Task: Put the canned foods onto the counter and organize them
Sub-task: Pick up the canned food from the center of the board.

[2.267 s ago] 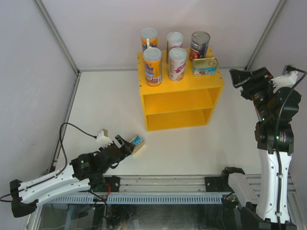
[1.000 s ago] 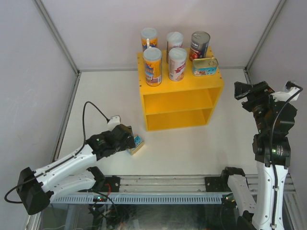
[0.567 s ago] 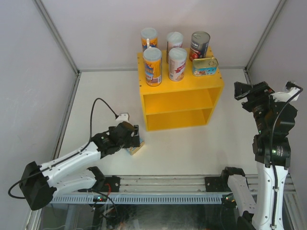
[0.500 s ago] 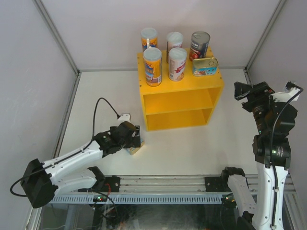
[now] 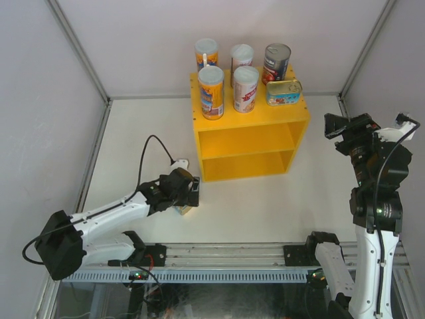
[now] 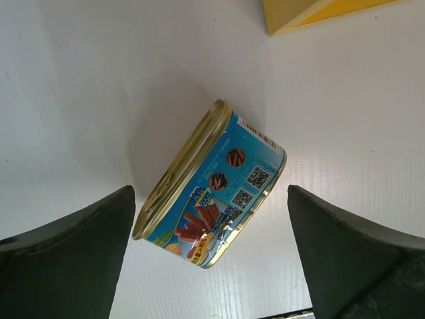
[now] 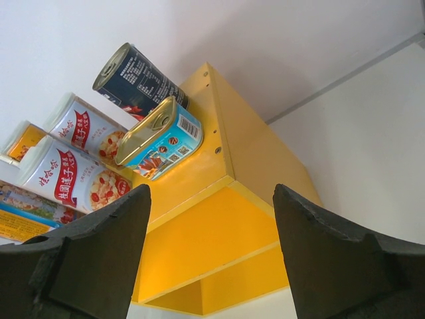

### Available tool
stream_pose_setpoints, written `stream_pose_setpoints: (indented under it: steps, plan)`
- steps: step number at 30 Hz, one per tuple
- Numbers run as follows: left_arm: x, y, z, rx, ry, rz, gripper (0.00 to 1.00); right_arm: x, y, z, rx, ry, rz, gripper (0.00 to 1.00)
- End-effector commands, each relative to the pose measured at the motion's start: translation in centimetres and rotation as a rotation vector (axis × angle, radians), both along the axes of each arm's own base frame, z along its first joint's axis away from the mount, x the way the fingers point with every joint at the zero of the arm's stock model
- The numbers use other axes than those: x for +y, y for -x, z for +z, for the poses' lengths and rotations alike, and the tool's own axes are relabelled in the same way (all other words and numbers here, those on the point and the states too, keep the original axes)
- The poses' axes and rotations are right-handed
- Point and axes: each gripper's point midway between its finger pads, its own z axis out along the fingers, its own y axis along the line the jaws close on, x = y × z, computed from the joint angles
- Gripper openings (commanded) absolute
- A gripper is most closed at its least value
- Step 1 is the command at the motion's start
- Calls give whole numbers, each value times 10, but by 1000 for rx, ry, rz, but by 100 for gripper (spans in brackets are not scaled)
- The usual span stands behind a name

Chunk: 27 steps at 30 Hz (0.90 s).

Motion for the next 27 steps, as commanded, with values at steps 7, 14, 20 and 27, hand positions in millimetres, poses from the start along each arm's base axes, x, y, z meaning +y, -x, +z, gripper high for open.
stream_pose_setpoints:
  steps: [7, 14, 20, 27]
  plan:
    - [-2, 10, -21, 46, -3, -36, 97, -2, -3, 4, -26, 19, -6, 74]
    - [-3, 11, -28, 64, 2, -11, 89, -1, -2, -2, -12, 28, -4, 74]
    - [-9, 11, -30, 63, -2, -27, 67, 0, 3, -9, 3, 39, -1, 74]
    - [-11, 15, -30, 45, -12, -39, 47, 2, 11, -11, 8, 57, 5, 74]
